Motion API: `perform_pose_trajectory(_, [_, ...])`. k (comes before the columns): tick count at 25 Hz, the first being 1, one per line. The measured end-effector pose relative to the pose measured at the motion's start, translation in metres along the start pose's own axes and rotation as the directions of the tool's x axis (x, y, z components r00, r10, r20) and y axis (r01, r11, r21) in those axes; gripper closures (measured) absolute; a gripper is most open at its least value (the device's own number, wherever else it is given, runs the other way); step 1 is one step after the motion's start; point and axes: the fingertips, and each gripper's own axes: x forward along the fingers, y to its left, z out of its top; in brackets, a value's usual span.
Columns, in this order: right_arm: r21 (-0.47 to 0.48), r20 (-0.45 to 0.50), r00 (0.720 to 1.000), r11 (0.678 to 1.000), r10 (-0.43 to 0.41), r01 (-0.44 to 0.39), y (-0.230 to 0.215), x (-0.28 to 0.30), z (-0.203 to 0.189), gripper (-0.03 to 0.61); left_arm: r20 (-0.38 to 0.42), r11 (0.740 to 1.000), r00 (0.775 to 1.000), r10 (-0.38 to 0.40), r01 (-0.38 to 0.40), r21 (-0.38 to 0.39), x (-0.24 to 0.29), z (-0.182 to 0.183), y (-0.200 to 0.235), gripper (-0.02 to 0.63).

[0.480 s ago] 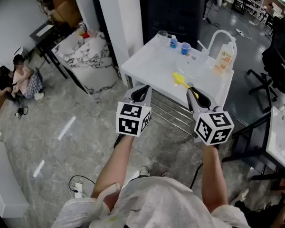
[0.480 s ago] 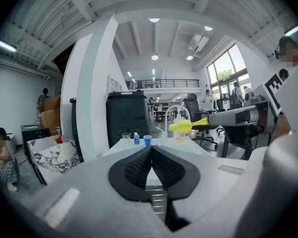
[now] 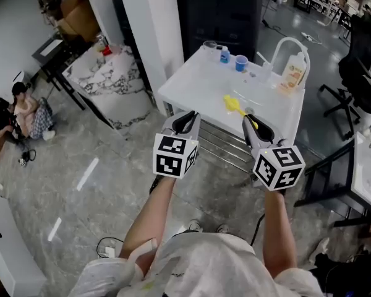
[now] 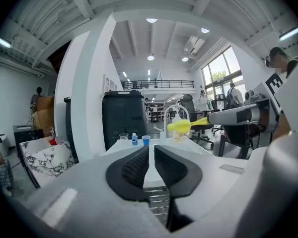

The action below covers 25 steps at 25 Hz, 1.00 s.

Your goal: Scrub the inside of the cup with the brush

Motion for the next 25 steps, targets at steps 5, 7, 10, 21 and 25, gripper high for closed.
perform_pose_trajectory(5, [0.001,0.002,0.999,0.999,-0.035,0.035,0.006,0.009,0.000,0.541,0.000,0.999,0.999,-0.033,0.033,0.001,0.006,-0.002,0.013,0.575])
perform_pose_trajectory(7, [0.002,0.001,0.999,0.999,-0.047,0.047,0.005,0.012,-0.001,0.541,0.004,0.999,0.999,-0.041,0.041,-0.004,0.009,-0.003,0.017,0.573])
perform_pose_trajectory(10, [0.001,0.002,0.998,0.998,-0.059,0.059,0.002,0.017,-0.001,0.541,0.008,0.998,0.998,-0.056,0.056,-0.004,0.016,-0.004,0.018,0.562])
perform_pose_trajectory(21, [-0.004,0.012,0.997,0.997,-0.072,0.072,-0.034,0.035,0.009,0.541,0.013,0.997,0.997,-0.081,0.081,-0.009,0.060,0.002,0.016,0.502])
perform_pose_trajectory(25, [-0.002,0.010,0.998,0.998,-0.061,0.061,-0.060,0.051,0.010,0.541,0.012,0.997,0.997,-0.071,0.071,-0.012,0.090,0.005,0.018,0.467])
